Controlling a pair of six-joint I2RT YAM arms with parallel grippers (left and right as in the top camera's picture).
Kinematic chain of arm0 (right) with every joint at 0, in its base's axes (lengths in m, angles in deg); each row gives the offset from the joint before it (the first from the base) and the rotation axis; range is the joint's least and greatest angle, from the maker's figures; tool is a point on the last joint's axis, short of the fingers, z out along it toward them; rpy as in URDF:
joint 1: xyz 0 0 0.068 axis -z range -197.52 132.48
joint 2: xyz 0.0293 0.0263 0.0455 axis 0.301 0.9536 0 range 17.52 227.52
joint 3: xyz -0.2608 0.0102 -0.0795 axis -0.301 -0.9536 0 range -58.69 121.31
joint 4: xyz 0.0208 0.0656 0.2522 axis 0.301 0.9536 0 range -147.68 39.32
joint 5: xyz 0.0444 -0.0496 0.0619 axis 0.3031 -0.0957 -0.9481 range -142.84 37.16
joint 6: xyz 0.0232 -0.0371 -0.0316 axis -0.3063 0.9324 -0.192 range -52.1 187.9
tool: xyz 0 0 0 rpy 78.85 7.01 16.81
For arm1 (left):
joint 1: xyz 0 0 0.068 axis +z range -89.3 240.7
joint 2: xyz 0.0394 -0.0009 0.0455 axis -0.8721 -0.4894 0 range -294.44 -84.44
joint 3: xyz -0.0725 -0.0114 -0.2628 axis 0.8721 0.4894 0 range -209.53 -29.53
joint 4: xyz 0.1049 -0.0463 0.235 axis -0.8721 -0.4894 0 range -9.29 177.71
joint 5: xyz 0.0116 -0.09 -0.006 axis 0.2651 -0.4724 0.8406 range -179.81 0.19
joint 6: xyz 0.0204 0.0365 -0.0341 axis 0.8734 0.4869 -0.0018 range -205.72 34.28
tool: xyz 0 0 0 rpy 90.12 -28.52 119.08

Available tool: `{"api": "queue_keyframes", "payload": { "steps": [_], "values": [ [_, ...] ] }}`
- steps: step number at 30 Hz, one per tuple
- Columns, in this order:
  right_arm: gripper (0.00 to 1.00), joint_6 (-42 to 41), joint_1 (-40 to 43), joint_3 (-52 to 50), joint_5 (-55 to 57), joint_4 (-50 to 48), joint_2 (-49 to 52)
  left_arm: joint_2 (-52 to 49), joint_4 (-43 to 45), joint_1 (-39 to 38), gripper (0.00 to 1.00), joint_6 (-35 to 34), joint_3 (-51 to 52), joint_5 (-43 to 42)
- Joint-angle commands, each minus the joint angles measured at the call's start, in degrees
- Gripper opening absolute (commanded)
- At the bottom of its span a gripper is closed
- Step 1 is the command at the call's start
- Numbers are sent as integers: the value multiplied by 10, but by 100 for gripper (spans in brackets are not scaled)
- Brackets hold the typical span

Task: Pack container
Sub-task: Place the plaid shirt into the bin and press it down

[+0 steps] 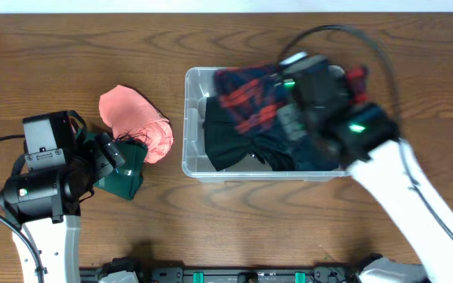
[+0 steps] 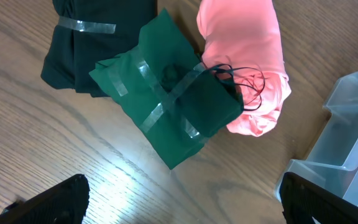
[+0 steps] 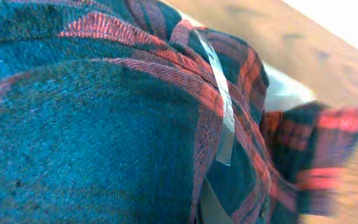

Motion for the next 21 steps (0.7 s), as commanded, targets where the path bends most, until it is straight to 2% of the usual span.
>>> {"api": "queue_keyframes", "payload": {
  "steps": [1,5,6,7,10,12,15,18,20,21],
  "values": [
    [1,-38,-33,-3,7,-12,58,-1,-2,2,98,-6,-10,4],
    [1,-63,-54,-3,6,-37,138,-1,-2,2,98,-6,-10,4],
    [4,-68,-56,-3,7,-41,154,-1,-2,2,98,-6,-10,4],
    [14,-72,-58,-3,10,-44,170,-1,-2,2,98,-6,-10,4],
    [64,-77,-56,-3,24,-49,191,-1,-2,2,98,-6,-10,4],
    [69,-75,-54,-1,50,-50,185,-1,-2,2,98,-6,-10,4],
    [85,-61,-54,8,99,-50,149,-1,-2,2,98,-6,-10,4],
    [87,-1,-55,25,106,-59,88,-1,-1,2,98,-6,-10,4],
    [76,21,-52,33,105,-79,53,-1,-1,2,98,-6,-10,4],
    [67,23,-49,33,105,-98,33,-1,-1,2,98,-6,-10,4]
  ]
}}
